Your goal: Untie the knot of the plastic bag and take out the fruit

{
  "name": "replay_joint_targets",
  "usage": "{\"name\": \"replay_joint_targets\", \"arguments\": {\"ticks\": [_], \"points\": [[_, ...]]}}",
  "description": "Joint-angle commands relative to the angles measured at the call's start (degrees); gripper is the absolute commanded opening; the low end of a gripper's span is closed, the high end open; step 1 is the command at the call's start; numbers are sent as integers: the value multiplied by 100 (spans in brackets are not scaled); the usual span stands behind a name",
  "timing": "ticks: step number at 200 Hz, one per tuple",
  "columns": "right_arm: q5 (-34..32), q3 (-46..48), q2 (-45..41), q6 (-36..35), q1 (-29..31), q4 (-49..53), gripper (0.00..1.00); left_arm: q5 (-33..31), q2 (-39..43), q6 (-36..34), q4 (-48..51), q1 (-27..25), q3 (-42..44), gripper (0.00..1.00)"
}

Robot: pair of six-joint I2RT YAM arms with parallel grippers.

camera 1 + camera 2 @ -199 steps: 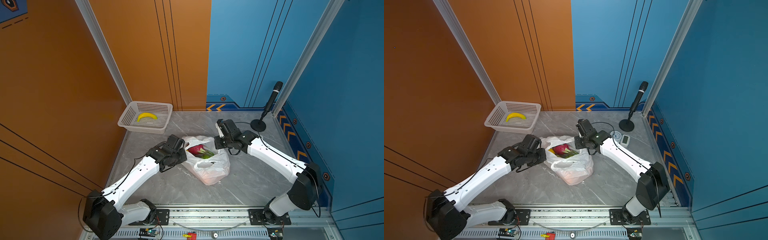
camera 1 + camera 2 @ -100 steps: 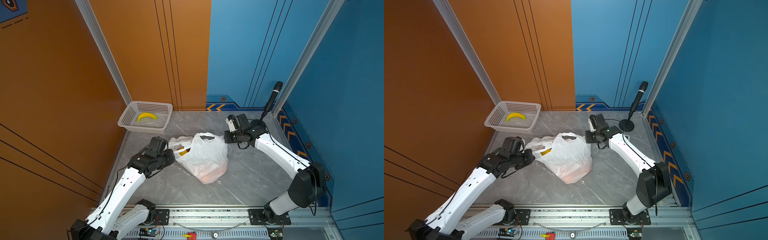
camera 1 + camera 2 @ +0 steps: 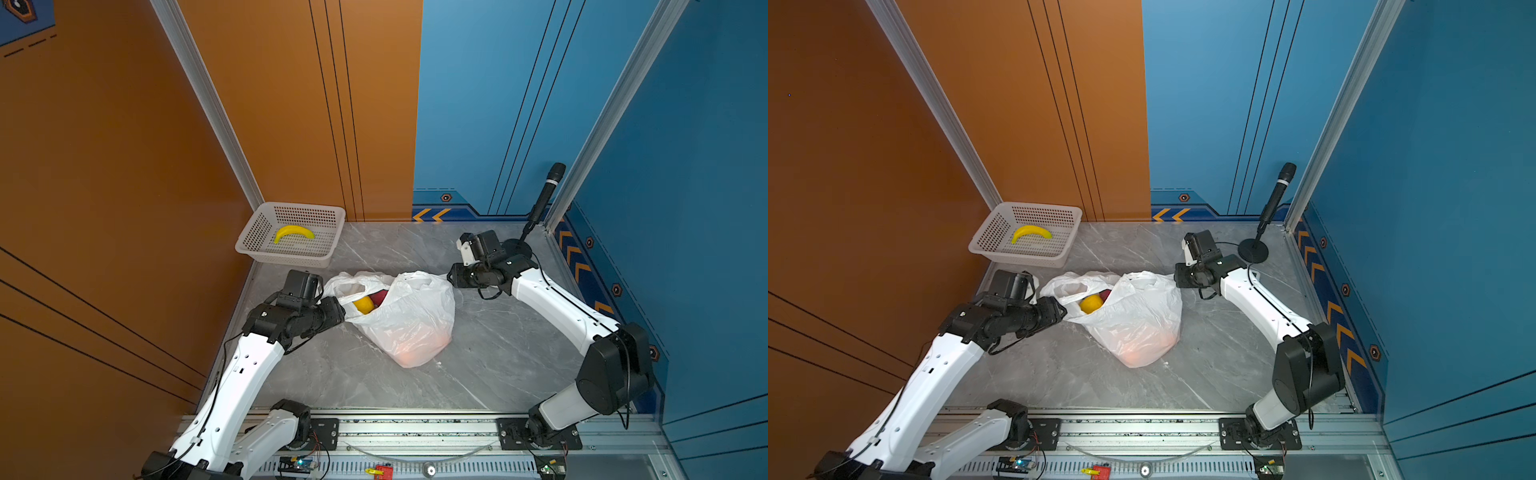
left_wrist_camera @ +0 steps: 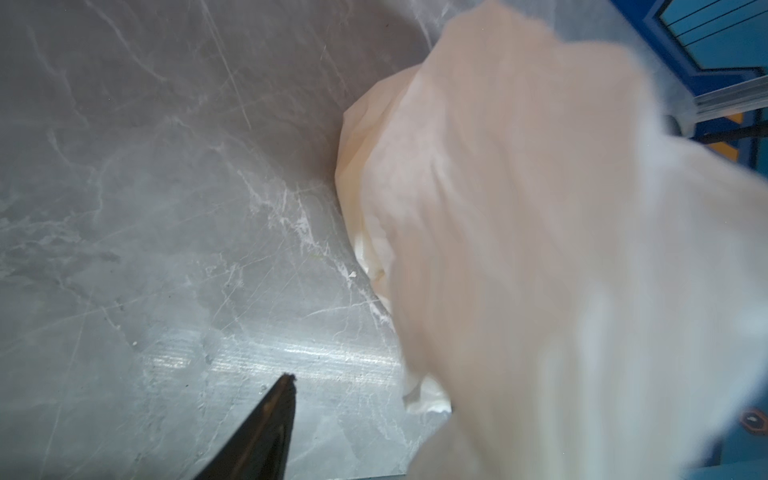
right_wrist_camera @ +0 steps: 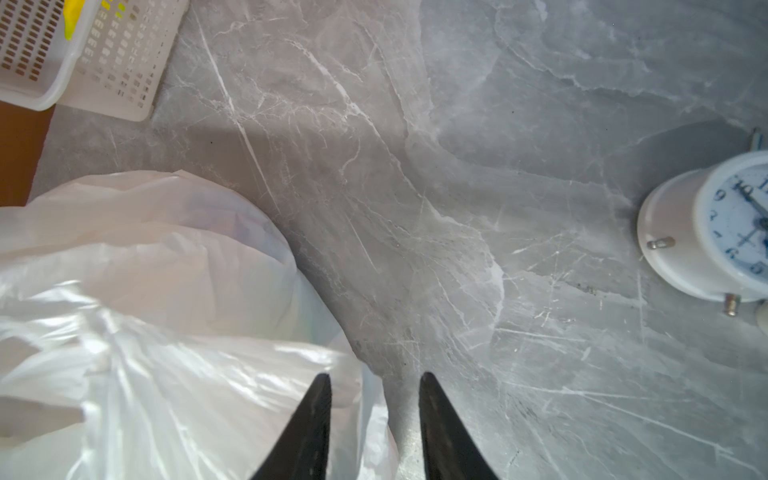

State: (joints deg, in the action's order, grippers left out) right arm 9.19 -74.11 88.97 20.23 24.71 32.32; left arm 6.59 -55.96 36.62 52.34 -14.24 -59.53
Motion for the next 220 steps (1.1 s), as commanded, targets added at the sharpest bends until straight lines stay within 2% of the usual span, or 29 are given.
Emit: {"name": "replay_joint_targets", "arguments": {"ticks": [1,32,51,68,83,108,147,159,167,205,220], "points": [[-149,-124,-345,172,42,-55,50,-393,191,-375,275,62,-681,67],[-120,-601,-381,174,193,130,58,-916,124,-1071,503,70,-1576,69],[85,-930,-285,150,308,246,62,-862,-49,-1631,491,64,-2106,70],[320,-1189,-160,133,434,284,68,-459,-336,-2259,497,62,-2545,70],[672,-1395,12,107,537,283,75,241,-650,-2881,497,36,-2826,69],[918,-1778,330,94,706,511,78,1209,-1180,-3553,560,-1,-3121,70],[1116,-2063,629,386,981,795,78,1392,-1927,-4224,849,-138,-3153,79],[1081,-2032,648,579,1101,841,78,1220,-2138,-4398,984,-224,-3155,85],[1093,-1989,648,649,1184,846,77,1057,-2249,-4484,1022,-286,-3136,100],[1032,-1783,814,851,1464,568,78,380,-2802,-4603,949,-408,-3063,97],[1040,-1775,954,930,1499,504,74,120,-3006,-4522,766,-410,-2999,98]]}}
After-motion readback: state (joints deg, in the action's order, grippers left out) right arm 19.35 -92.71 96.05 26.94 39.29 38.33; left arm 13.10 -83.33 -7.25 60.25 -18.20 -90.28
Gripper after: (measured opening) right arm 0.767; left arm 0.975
